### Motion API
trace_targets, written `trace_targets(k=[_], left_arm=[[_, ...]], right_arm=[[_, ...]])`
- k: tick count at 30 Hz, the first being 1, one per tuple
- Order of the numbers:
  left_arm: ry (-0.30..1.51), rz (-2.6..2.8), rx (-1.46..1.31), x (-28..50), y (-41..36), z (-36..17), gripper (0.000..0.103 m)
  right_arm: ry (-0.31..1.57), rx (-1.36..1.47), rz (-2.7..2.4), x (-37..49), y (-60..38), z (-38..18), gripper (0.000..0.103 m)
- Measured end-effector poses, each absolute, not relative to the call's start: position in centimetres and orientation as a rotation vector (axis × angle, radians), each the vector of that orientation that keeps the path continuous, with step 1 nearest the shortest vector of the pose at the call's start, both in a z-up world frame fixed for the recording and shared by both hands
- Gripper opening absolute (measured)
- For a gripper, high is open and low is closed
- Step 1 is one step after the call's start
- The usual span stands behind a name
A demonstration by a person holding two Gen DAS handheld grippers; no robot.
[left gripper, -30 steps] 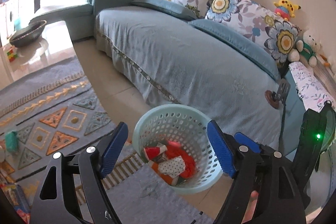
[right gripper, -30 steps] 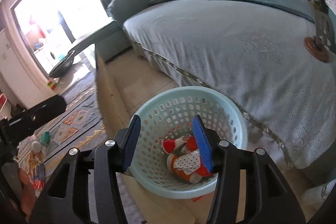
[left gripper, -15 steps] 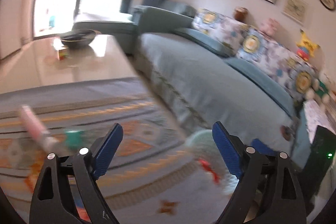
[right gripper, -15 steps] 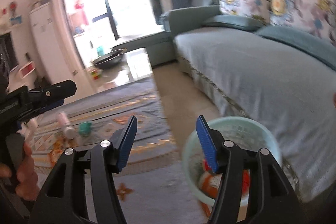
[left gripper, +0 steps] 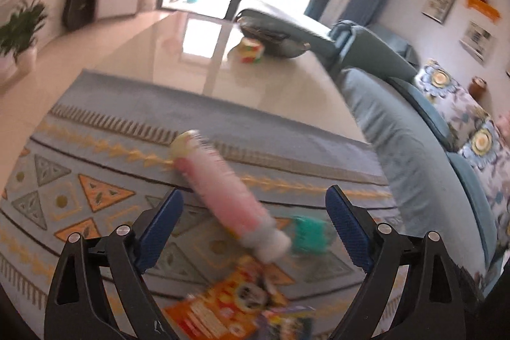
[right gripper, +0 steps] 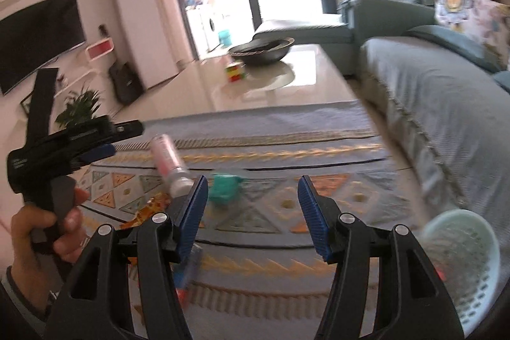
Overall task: Collect trash
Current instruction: 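Grasp the pink bottle with the left tool while the right tool grasps the teal packet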
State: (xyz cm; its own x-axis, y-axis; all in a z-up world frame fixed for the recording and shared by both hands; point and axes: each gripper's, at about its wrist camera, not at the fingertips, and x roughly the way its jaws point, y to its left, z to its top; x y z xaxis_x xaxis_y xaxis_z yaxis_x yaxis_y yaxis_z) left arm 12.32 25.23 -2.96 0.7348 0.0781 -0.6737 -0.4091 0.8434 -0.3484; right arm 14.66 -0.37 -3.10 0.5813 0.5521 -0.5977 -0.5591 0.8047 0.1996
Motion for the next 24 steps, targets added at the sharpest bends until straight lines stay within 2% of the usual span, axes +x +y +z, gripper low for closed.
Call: trace_targets(k=[11,20,22,23,24], left_arm=[[0.822,0.296,-0.625,15.7,27.7,-8.8,0.087],[0.871,0.315,-0.592,16.6,26.8,-10.8,0.076],[0.862,0.307,-0.609,16.5,26.8,-10.8,0.071],[0.858,0.294,-0.621,16.4,26.8,-10.9,0.067],[0.86,0.291,-0.628,16.3,26.7,-10.8,0.064]], right_arm=[[0.764,-0.16,0.688,17.1,7.7,-9.1,0.055],[0.832,-0.178,0.628,19.0,9.4,-11.4,0.055],[0.87,-0.187,0.643,19.5,9.8,-11.8,0.049],[0.869,-0.186,0.642,19.5,9.7,-11.9,0.042],[0.866,-0.182,0.637,19.5,9.6,-11.9,0.038]])
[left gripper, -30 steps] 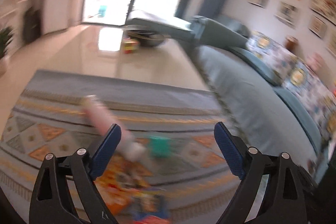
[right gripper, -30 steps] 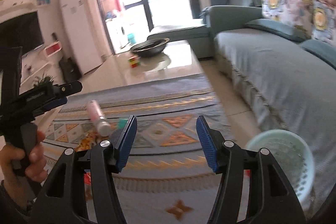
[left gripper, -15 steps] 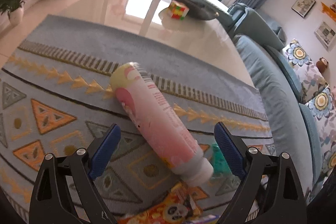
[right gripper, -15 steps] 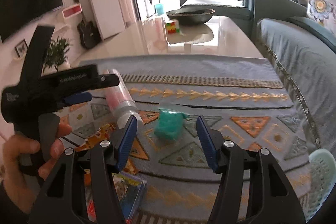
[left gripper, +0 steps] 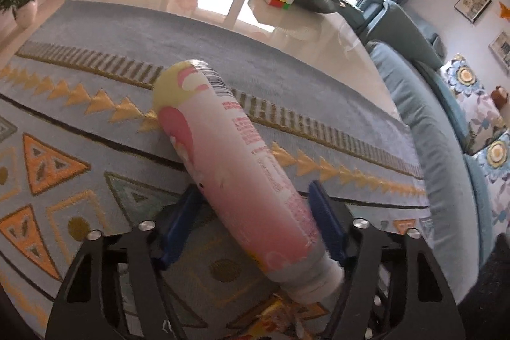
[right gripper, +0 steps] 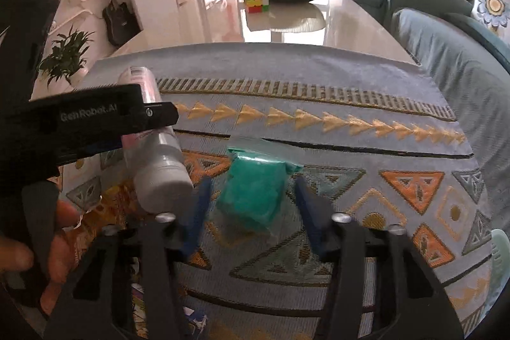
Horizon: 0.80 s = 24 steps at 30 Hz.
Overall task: Collect trash
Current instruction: 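Grasp the pink bottle with the left tool while the right tool grasps the teal packet, then carry the bottle and teal packet to the green basket and release both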
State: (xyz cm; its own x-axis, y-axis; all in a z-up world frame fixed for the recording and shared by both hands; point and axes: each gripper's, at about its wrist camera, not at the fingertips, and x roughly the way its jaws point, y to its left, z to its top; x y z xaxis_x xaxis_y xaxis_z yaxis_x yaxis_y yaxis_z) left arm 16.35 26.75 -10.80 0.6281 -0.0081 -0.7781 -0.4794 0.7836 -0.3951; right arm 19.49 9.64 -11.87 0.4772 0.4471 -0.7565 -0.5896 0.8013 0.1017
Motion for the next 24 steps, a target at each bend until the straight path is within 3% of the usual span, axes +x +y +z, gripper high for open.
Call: trace_targets(k=[12,24], left_arm=[[0.815,0.287,-0.647,16.2,25.8,-10.1,0.052],[0.711,0.168,-0.589,14.6,21.5,-5.4,0.042]], right_arm=[[0.832,-0.094,0.657,19.3,7.3,-11.0,0.034],[0.762,0.025,0.632,17.7,0.6,-7.0,0.034]])
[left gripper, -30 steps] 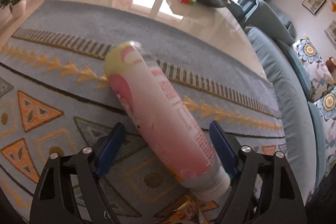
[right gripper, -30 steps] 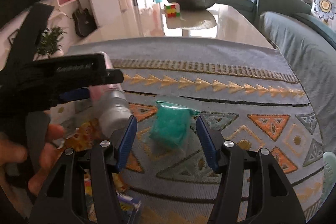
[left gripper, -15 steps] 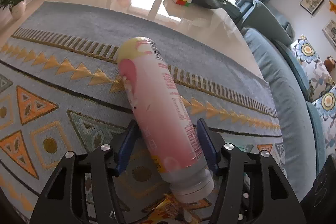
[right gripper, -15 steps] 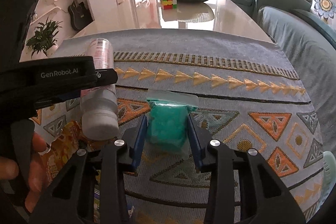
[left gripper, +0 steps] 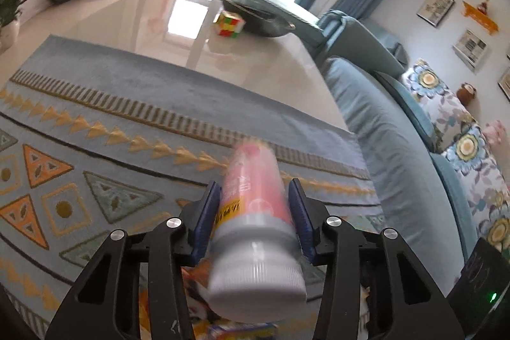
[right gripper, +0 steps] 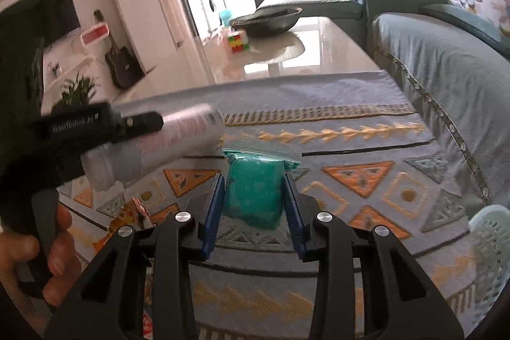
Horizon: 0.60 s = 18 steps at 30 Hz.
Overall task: Collect trash
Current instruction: 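Carry the bottle and teal packet to the green basket and release both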
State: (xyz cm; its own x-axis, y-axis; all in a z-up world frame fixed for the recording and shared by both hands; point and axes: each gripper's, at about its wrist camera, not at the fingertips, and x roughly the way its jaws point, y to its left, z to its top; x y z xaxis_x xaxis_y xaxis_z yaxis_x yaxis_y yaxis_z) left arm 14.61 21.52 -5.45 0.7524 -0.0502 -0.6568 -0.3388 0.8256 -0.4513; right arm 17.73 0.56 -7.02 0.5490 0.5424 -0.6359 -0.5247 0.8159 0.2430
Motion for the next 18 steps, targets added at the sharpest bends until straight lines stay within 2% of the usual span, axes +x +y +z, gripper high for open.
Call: trace_targets(k=[7,13,18], left_arm=[[0.728,0.06,-0.585,12.9,17.7,-4.0,0.042],[0.94,-0.008,-0.464,13.0,13.0,-7.5,0.041],[1.039,-0.022,-0.383,12.9,9.5,-10.4,0.053]], right_arm=[[0.74,0.145,0.563,16.3,-6.6,-4.6,0.034],[0.771,0.22,0.52,14.4,-11.4,-5.2,0.034],[0.797,0.254,0.495,13.3,-13.9,-6.0,0.034]])
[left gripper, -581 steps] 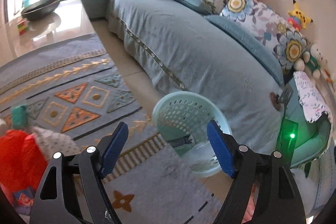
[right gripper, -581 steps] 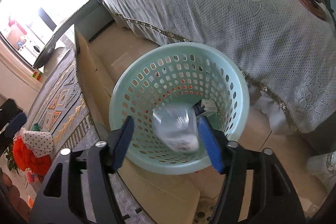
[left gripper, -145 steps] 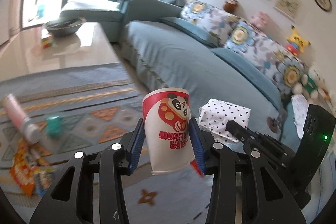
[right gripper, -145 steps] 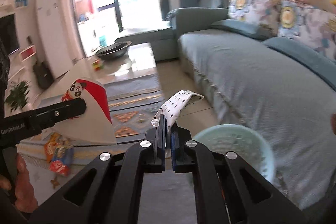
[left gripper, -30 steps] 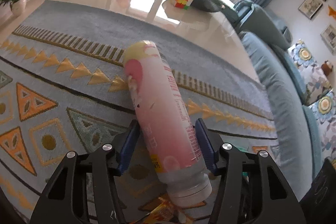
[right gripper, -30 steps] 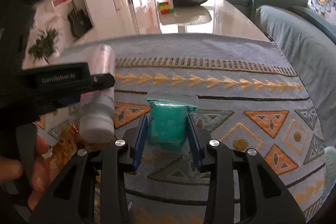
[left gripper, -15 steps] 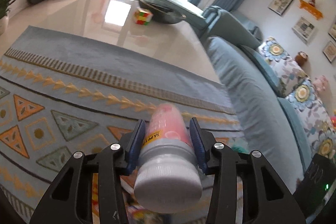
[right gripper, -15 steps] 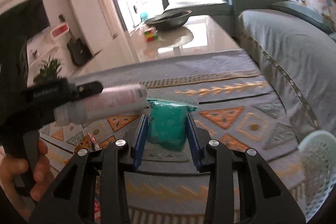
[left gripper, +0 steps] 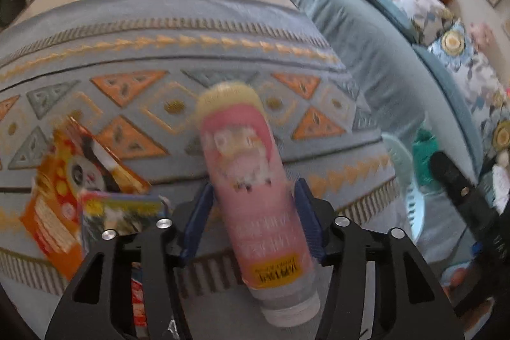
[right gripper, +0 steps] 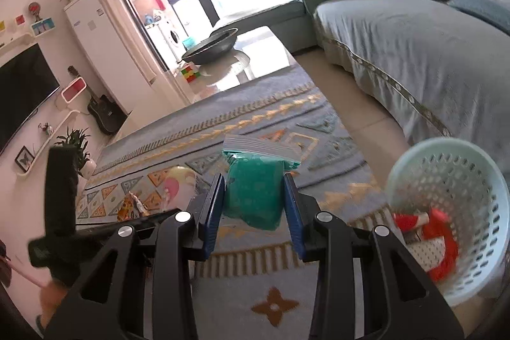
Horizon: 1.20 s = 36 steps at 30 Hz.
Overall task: Collect trash
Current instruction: 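Carry the bottle and teal packet to the green basket and release both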
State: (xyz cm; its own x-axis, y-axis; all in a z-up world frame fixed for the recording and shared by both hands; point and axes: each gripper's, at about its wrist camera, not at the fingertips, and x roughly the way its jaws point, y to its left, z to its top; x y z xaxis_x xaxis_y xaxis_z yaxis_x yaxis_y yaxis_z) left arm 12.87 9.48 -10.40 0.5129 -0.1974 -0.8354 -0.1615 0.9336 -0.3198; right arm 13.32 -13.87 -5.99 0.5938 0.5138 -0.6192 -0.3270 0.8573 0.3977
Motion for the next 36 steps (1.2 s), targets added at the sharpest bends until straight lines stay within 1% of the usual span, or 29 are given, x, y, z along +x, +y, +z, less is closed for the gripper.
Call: trace_targets(k=[2,4,8,12,15,18,21,24,28,35,36], left_arm=[[1.052,-0.014,-0.358,12.8,8.6,-10.9,0.054],[1.071,-0.027,-0.35,13.1,7.6,-11.5,0.052],[1.034,-0.04,-0.323,12.8,6.2,-10.9,0.049],[0.922,-0.108,-0.312,12.7,3.8,-7.0,0.046],[0.84,-0.194,-0.288,13.4,0.3,-3.2,0.046],[0.806,-0.278,-0.252,14.2,-3.4,-0.9,0.046],[0.806,-0.346,-0.212,15.4,-7.5,0.1,0.046],[0.817,-0.401,-0.163,16.3,-11.1,-0.3,0.046],[0.864,-0.436,-0.12,17.4,-14.5,-2.2,0.047],[0.931,-0.488,-0.09,18.8,-16.8,-4.9,0.047],[0.922,-0.499,-0.091,18.7,-16.8,-4.9,0.05]], right_arm=[[0.8,0.269,0.487,12.8,-14.9,-6.2,0.034],[0.798,0.271,0.47,12.2,-16.0,-6.3,0.034],[0.75,0.265,0.442,11.6,-18.1,-5.1,0.034],[0.641,0.235,0.364,10.7,-21.4,-2.1,0.034],[0.606,0.233,0.28,10.6,-23.8,-1.0,0.034],[0.599,0.255,0.185,10.8,-26.8,-0.9,0.034],[0.63,0.305,0.099,11.5,-29.8,-1.8,0.034],[0.667,0.346,0.029,12.1,-32.4,-3.4,0.034],[0.726,0.392,-0.038,12.7,-34.9,-5.9,0.034],[0.807,0.439,-0.09,13.2,-37.2,-9.1,0.036],[0.816,0.446,-0.089,13.2,-37.3,-9.4,0.036]])
